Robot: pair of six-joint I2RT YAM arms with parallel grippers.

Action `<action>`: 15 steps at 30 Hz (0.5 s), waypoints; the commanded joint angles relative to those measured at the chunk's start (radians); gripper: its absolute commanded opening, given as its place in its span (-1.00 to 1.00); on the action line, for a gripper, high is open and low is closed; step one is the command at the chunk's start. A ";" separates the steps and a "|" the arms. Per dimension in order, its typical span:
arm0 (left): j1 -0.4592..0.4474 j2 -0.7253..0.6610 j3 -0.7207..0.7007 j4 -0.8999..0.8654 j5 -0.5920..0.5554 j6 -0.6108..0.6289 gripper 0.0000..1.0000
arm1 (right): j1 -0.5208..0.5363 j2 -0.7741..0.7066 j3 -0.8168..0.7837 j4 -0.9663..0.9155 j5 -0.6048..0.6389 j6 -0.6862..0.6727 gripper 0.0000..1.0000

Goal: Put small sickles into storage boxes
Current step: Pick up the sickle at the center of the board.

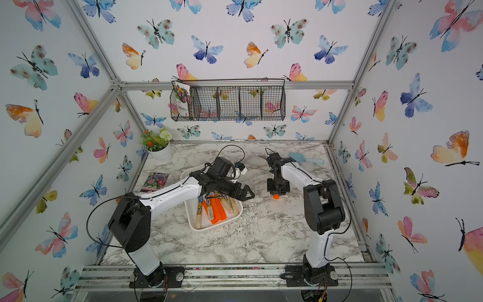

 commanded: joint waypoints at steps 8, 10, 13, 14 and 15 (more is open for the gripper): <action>-0.007 -0.205 -0.141 -0.010 -0.075 -0.033 0.97 | 0.136 -0.008 0.109 -0.066 0.039 0.082 -0.96; -0.007 -0.244 -0.167 -0.019 -0.087 -0.038 0.97 | 0.157 -0.006 0.125 -0.067 0.037 0.093 -0.96; -0.007 -0.300 -0.202 -0.033 -0.104 -0.045 0.97 | 0.196 0.001 0.153 -0.077 0.038 0.110 -0.96; -0.007 -0.318 -0.212 -0.039 -0.110 -0.046 0.97 | 0.207 0.005 0.163 -0.080 0.038 0.115 -0.96; -0.007 -0.336 -0.223 -0.046 -0.116 -0.049 0.97 | 0.222 0.010 0.173 -0.086 0.040 0.122 -0.97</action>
